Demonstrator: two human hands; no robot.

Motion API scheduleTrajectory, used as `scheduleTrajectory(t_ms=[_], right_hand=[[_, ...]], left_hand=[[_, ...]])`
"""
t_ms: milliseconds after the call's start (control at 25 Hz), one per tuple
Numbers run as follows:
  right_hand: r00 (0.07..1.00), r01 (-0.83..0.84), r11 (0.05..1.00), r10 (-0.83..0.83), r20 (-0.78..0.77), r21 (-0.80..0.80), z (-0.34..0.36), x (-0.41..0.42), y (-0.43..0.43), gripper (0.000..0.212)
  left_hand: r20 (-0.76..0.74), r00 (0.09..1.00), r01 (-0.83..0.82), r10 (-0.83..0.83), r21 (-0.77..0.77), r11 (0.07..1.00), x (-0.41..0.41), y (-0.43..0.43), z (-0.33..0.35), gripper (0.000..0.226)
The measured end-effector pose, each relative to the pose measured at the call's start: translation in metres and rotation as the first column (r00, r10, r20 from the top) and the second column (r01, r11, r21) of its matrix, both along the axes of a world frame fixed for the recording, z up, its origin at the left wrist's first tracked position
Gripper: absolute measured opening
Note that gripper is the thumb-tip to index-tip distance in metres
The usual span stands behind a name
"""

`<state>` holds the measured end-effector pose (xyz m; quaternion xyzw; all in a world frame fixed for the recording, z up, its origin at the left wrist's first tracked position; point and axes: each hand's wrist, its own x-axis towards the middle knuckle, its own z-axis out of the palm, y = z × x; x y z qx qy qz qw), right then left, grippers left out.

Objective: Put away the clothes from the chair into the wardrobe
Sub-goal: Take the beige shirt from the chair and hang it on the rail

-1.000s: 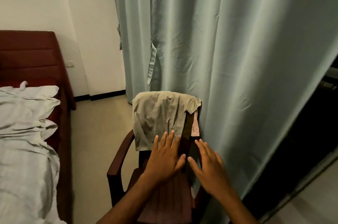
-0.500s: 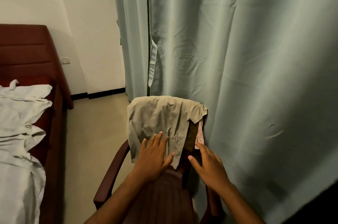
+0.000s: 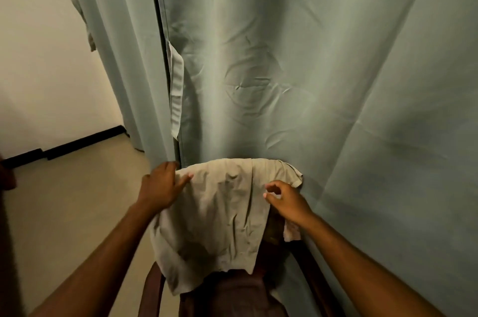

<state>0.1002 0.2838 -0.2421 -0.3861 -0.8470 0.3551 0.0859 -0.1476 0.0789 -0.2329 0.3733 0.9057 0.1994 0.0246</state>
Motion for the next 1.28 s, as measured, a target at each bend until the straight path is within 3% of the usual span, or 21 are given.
scheduleTrajectory(t_ms=[120,200,400,480,600,720,840,1000,1080,1160,1240,1280], right_hand=[[0.990,0.125,0.990,-0.129,-0.056,-0.064,-0.003,-0.055,0.026,0.009],[0.963,0.249,0.962,-0.258,-0.073,-0.111,-0.014,-0.083,0.036,0.010],[0.854,0.509,0.842,-0.520,-0.015,-0.180,-0.049,-0.124,0.039,0.010],[0.834,0.537,0.826,-0.550,-0.041,-0.169,-0.048,-0.124,0.035,0.007],[0.842,0.496,0.839,-0.528,-0.112,-0.225,-0.038,-0.107,0.014,0.016],[0.909,0.399,0.877,-0.417,-0.014,-0.269,-0.050,-0.071,-0.023,0.024],[0.971,0.218,0.923,-0.174,0.163,-0.316,-0.072,-0.048,-0.061,0.028],[0.969,0.170,0.954,-0.117,0.219,-0.245,-0.080,-0.042,-0.071,0.024],[0.971,0.085,0.980,-0.041,0.236,-0.178,-0.068,-0.047,-0.066,0.017],[0.986,0.089,0.995,-0.095,0.140,0.046,-0.048,-0.063,-0.053,0.012],[0.995,0.101,0.954,-0.096,-0.031,0.283,-0.026,-0.086,-0.029,0.044],[1.000,0.022,0.935,-0.023,-0.002,0.354,-0.016,-0.098,-0.017,0.058]], left_hand=[[0.233,0.968,-0.080,0.098,-0.084,0.993,-0.074,0.035,-0.017,0.073],[0.464,0.874,-0.108,0.142,-0.101,0.989,-0.096,0.050,-0.032,0.070],[0.744,0.648,-0.348,0.163,0.099,0.932,-0.101,0.071,-0.065,0.007],[0.686,0.704,-0.401,0.186,0.168,0.901,-0.093,0.069,-0.074,0.012],[0.444,0.867,-0.379,0.227,0.291,0.879,-0.080,0.061,-0.081,0.014],[0.182,0.958,-0.272,0.220,0.342,0.899,-0.074,0.060,-0.082,0.023],[0.165,0.972,-0.213,0.167,0.325,0.921,-0.071,0.063,-0.077,0.026],[0.127,0.985,-0.153,0.120,0.305,0.940,-0.062,0.054,-0.076,0.019],[0.067,0.996,-0.076,0.059,0.280,0.957,-0.060,0.045,-0.076,0.024],[-0.064,0.998,0.018,-0.004,0.223,0.975,-0.058,0.033,-0.080,0.029],[-0.192,0.979,0.098,-0.071,0.140,0.985,-0.049,0.013,-0.087,0.030],[-0.218,0.970,0.134,-0.110,0.099,0.986,-0.042,0.000,-0.091,0.028]])
